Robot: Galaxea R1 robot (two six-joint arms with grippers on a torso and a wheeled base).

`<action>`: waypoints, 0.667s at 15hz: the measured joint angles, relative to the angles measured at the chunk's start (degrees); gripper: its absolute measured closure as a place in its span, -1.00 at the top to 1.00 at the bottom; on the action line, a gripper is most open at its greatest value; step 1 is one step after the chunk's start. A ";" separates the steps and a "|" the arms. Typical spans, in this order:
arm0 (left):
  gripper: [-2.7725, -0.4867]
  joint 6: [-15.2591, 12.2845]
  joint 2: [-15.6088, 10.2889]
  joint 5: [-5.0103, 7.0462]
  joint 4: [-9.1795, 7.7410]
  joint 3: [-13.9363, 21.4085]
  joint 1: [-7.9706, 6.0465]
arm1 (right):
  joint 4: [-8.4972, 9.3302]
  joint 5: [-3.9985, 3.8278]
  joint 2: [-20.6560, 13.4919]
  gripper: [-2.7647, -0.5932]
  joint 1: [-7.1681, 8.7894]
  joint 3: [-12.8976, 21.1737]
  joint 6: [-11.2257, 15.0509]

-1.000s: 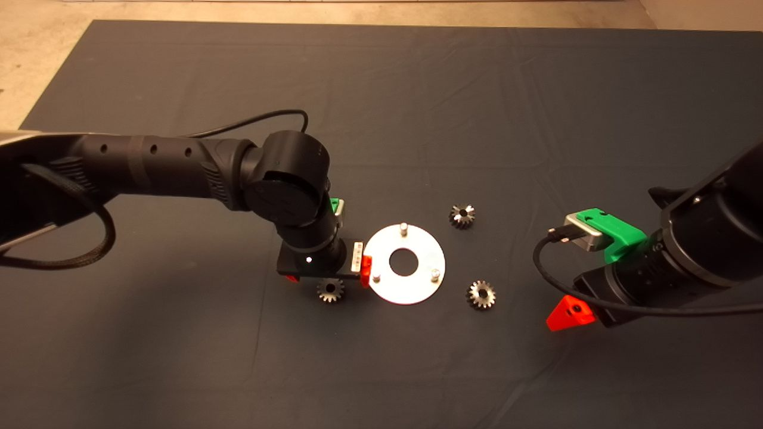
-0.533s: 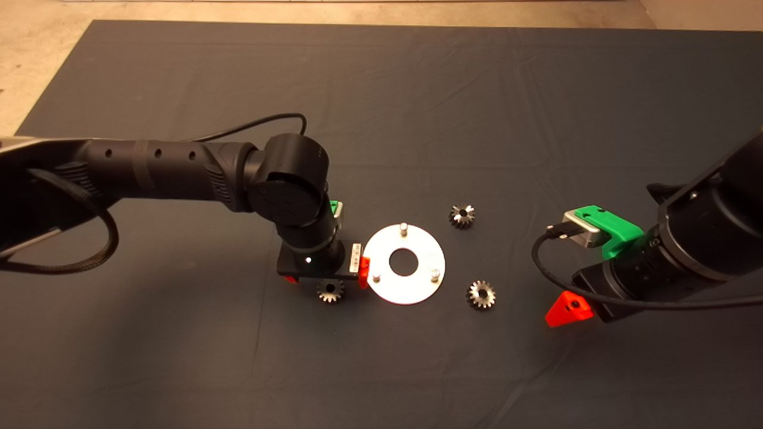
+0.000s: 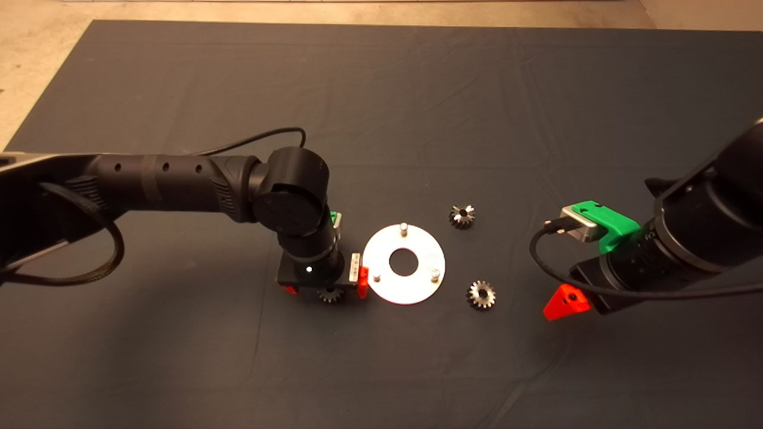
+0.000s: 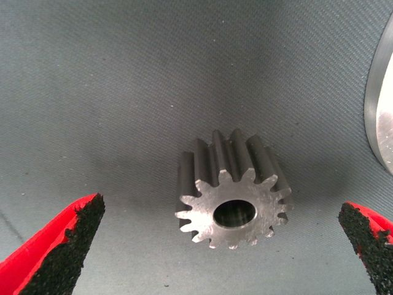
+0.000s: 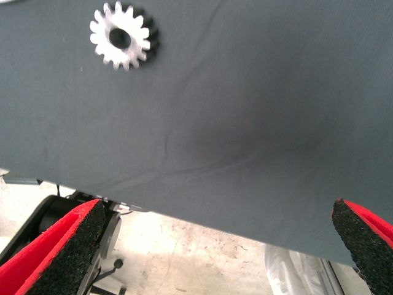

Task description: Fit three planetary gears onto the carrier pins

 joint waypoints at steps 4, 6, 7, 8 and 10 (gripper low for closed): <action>0.99 0.02 0.02 0.02 0.02 -0.05 0.17 | -0.02 0.01 2.22 0.99 0.00 -2.16 -1.20; 0.99 0.05 0.02 0.00 0.15 -0.05 0.17 | -0.02 0.11 3.01 0.99 0.00 -2.55 -1.54; 0.99 0.05 0.04 0.01 0.37 -0.05 0.17 | -0.02 0.11 3.12 0.99 0.00 -2.68 -1.55; 0.99 0.15 0.05 0.00 0.73 -0.05 0.17 | -0.02 0.09 3.16 0.99 0.00 -2.77 -1.56; 0.99 0.49 0.06 0.00 1.19 -0.05 0.17 | -0.02 0.09 3.40 0.99 0.00 -2.88 -1.61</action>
